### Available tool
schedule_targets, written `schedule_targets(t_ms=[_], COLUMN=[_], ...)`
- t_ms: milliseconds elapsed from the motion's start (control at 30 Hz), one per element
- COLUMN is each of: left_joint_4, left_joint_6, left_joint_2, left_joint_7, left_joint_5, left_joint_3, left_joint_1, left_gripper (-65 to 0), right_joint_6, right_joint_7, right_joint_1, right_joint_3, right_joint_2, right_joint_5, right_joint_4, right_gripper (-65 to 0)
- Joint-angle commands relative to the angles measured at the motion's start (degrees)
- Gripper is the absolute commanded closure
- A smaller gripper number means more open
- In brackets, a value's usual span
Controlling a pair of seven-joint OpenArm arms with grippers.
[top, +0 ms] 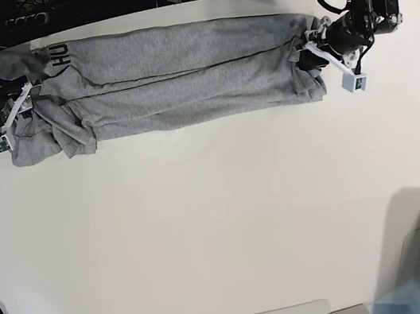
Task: Fold the T-shirt properly
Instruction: 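Grasp the shirt ends with both grippers and stretch them apart, then fold the shirt end with the left gripper toward the right gripper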
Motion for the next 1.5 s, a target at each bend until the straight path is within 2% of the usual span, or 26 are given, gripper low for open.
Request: schedule_targets(t_ms=[0,67,133,167,267,400,533,733,1033,1167,1367,1467], left_joint_4=[-0.39,-2.23,-5.66,-7.33,-12.34,-14.19,-15.16,-20.87,-21.05,-17.09,-7.95,-2.50], left_joint_6=[-0.93,-4.10,-5.77,-6.03,-7.00,-10.96,-11.22,-11.31,-11.40,-11.48,-11.57,-11.57], left_joint_2=[0.04,0.04,0.04,0.04,0.13,0.04,-1.54,-5.32,-7.87,-7.96,-7.35,-5.50], left_joint_7=[2.05,2.05,2.05,2.05,2.05,2.05,2.57,2.14,2.66,3.01,9.78,11.28], left_joint_5=[0.91,1.09,1.09,1.09,1.09,1.09,1.18,1.18,0.82,0.82,0.65,0.65], left_joint_3=[0.03,-0.15,-0.24,-0.33,-3.32,-10.61,-17.21,-18.26,-18.44,-21.25,-25.65,-26.96], left_joint_1=[0.18,0.18,-0.09,-0.88,-2.99,-3.43,-3.52,-7.91,-8.35,-7.82,-6.51,-5.72], left_gripper=[-16.9,-10.3,-1.7,0.0,0.0,0.0,0.0,0.0,0.0,0.0,0.0,0.0], right_joint_6=[0.08,0.08,0.08,0.08,0.08,0.08,0.08,0.08,0.08,0.08,0.08,0.08], right_joint_7=[0.95,0.95,0.95,0.95,0.95,0.95,0.95,0.95,0.95,0.95,0.95,0.95], right_joint_1=[0.27,0.36,0.45,0.54,0.71,0.80,0.80,0.80,0.80,0.71,0.80,0.89], right_joint_3=[0.33,0.33,0.51,0.68,0.77,0.77,0.77,0.77,0.86,0.86,0.77,0.51], right_joint_2=[1.08,1.08,1.08,1.08,1.08,1.08,0.90,0.81,0.72,0.72,0.72,0.64], right_joint_5=[-0.08,-0.08,-0.08,-0.08,-0.08,-0.08,-0.08,-0.08,-0.08,-0.08,-0.08,-0.08], right_joint_4=[1.22,1.22,1.22,1.22,1.22,1.40,1.92,2.01,2.01,2.01,2.01,2.01], right_gripper=[-36.2,-36.2,-36.2,-36.2,-36.2,-36.3,-36.3,-36.3,-36.3,-36.3,-36.3,-36.3])
